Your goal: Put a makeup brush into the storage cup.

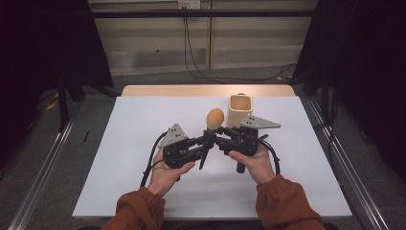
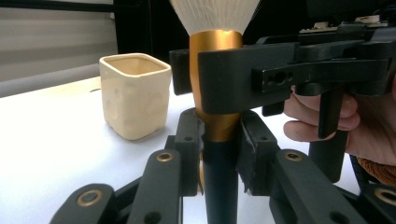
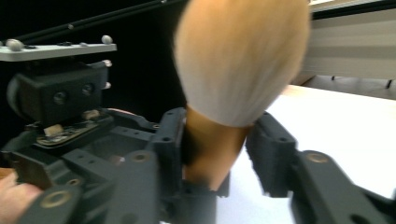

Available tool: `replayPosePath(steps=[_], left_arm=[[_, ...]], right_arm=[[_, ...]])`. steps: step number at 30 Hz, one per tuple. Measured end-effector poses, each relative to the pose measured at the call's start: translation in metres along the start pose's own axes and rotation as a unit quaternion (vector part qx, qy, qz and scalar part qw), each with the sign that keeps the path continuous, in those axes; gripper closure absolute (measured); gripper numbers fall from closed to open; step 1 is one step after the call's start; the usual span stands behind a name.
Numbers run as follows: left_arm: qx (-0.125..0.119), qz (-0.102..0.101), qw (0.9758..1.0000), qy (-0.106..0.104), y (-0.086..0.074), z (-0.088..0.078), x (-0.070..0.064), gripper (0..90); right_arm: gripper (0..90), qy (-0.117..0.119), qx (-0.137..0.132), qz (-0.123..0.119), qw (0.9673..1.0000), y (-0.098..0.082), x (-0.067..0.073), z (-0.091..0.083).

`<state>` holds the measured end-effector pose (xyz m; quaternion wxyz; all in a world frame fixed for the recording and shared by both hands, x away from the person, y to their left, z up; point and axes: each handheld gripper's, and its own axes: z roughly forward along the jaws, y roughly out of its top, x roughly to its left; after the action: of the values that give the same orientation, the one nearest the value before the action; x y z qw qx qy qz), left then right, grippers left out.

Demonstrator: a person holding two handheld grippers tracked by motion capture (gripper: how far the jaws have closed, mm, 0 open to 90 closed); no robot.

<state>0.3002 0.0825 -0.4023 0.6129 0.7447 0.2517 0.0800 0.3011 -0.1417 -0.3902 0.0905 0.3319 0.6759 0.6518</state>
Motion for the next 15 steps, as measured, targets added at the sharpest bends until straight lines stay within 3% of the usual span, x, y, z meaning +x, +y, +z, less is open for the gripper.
replayPosePath(steps=[15], left_arm=[[0.004, -0.007, 1.0000, -0.005, -0.0026, 0.0011, 0.0011, 71.6]], right_arm=[[64.4, -0.001, 0.013, -0.019, 0.9997, -0.0010, 0.0023, 0.0012]])
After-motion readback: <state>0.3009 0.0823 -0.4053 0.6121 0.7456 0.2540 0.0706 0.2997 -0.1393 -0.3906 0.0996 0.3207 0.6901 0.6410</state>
